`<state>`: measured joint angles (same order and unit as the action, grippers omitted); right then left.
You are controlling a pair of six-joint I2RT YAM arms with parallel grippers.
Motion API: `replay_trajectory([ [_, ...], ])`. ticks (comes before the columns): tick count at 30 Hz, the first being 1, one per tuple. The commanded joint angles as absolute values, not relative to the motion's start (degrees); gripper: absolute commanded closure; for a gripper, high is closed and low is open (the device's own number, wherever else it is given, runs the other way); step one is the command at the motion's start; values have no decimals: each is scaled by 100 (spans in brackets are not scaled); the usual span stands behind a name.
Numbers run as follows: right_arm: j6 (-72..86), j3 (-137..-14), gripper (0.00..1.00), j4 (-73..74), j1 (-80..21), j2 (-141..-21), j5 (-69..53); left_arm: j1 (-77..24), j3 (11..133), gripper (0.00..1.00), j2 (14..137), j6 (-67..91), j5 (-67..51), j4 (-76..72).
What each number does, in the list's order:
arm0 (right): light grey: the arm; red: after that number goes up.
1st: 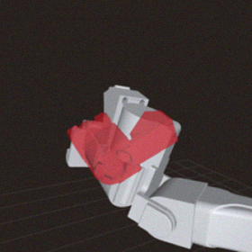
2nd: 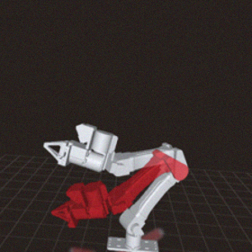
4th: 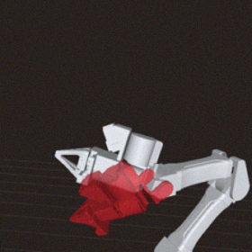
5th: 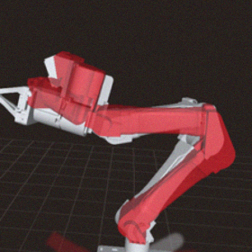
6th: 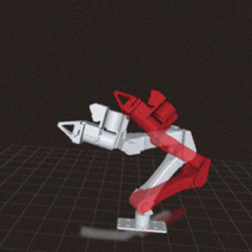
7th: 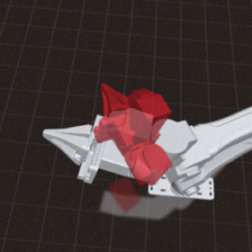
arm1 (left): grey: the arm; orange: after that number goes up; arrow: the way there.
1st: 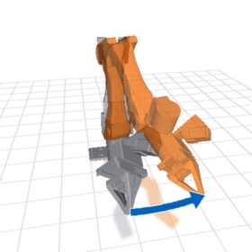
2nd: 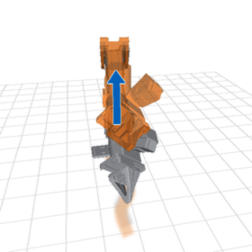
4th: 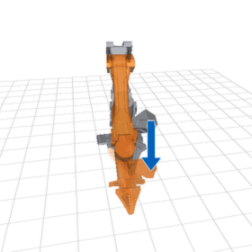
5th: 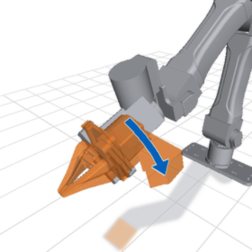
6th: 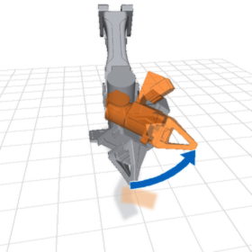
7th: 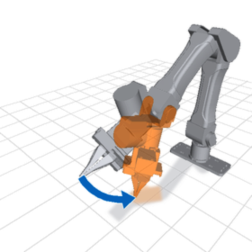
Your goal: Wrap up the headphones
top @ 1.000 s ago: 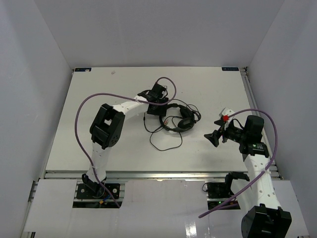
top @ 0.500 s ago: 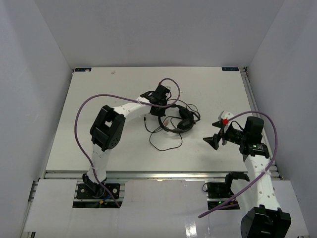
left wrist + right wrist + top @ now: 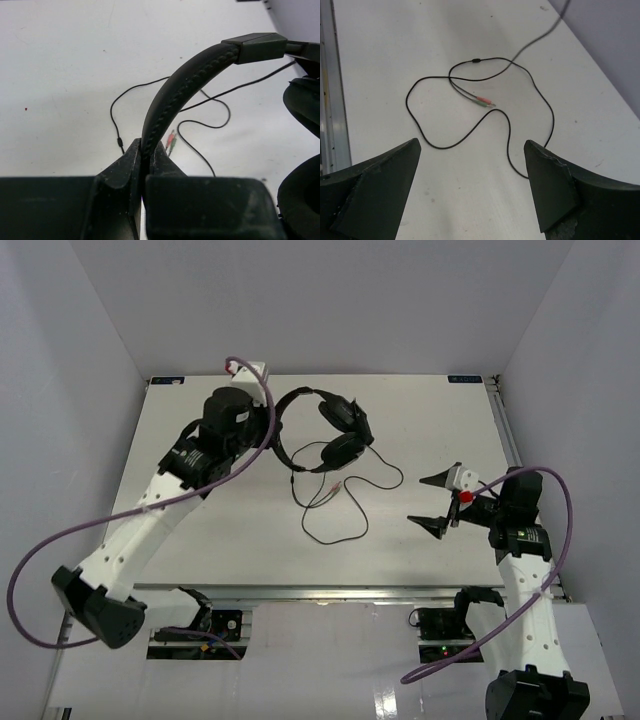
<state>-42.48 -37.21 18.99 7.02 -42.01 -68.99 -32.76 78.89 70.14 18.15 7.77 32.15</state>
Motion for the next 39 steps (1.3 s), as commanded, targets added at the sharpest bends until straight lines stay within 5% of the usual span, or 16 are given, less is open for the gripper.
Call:
replay_trajectory([
  [1, -1500, -4175, 10, -1135, 621, -4675, -7065, -3189, 7704, 100, 6637, 2598, -48, 3327],
  [6, 715, -4858, 10, -2196, 87, -5343, -6540, -3182, 8140, 100, 6726, 3155, -570, 3330],
  [8, 202, -5251, 10, -1126, -918, -5555, -6130, -3182, 8296, 100, 6790, 3272, -715, 3325],
  [11, 615, -5051, 10, -1751, -1739, -5680, -5579, -3182, 8526, 100, 6840, 3450, -787, 3342],
  [25, 76, -5507, 10, -2617, -2617, -7000, -3863, -3182, 9119, 100, 6764, 3941, -1152, 3296],
  [33, 200, -5466, 8, -3660, -2789, -7898, -5034, -3182, 9334, 100, 6768, 4239, -1337, 3055],
  [39, 1635, -5190, 1, -5811, -3073, -8524, -6093, -3182, 9388, 100, 6832, 4447, -1370, 2734],
])
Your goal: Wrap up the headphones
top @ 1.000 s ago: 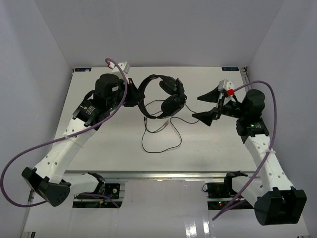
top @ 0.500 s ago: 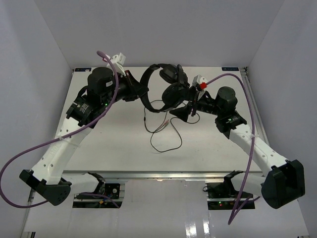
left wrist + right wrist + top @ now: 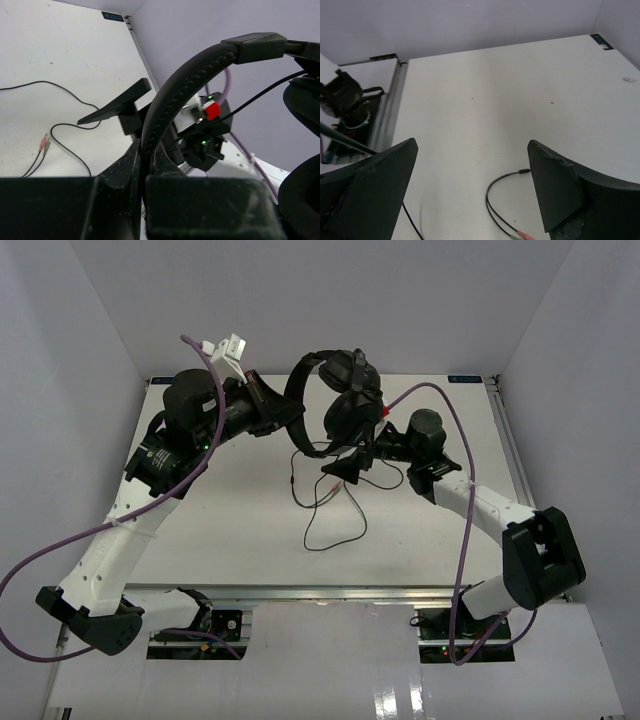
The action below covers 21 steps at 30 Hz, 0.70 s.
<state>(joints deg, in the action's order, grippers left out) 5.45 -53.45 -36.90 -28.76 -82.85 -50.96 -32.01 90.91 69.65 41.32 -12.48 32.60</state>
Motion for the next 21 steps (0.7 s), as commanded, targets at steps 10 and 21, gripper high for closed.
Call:
replay_trajectory([
  [10, -765, -4350, 3, -3209, -3524, -7420, -3191, -3182, 9528, 100, 6882, 4280, -1134, 2698],
  [21, -1627, -4194, 8, -2624, -2944, -6963, -4221, -3182, 9422, 100, 6776, 4289, -1152, 2628],
])
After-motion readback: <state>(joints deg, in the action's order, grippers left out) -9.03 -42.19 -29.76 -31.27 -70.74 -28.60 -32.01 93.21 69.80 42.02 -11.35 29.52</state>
